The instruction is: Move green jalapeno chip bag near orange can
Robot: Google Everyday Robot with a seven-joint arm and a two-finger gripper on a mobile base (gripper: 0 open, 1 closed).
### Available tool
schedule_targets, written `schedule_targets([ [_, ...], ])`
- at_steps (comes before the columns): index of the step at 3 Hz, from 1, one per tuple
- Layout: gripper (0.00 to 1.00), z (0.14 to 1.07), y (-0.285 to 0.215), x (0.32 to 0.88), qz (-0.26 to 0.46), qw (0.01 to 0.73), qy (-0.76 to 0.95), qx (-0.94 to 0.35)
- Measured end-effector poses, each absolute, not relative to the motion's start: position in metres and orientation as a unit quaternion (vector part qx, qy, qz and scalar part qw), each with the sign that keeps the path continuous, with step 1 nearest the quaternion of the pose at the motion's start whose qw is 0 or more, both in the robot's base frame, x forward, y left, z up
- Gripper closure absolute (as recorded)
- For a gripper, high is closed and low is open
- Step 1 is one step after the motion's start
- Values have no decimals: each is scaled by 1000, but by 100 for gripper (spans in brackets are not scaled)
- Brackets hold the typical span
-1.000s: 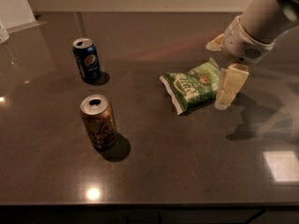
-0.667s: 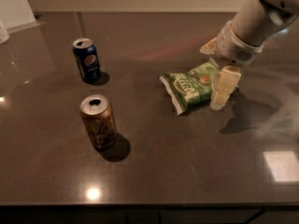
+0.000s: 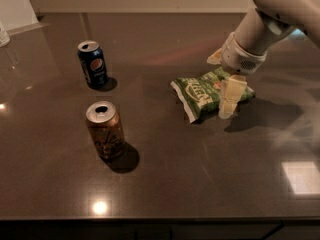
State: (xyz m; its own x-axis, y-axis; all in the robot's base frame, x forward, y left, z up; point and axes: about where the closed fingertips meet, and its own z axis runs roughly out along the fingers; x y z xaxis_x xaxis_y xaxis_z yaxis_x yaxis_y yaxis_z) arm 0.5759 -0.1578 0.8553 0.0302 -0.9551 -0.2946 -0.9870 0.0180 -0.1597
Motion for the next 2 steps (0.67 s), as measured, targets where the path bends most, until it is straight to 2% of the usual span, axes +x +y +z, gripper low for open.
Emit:
schedule_targets([
  [1,18,847,-158,587,43,157,694,-701],
  [2,41,846,-157,593,40,158,692,-703],
])
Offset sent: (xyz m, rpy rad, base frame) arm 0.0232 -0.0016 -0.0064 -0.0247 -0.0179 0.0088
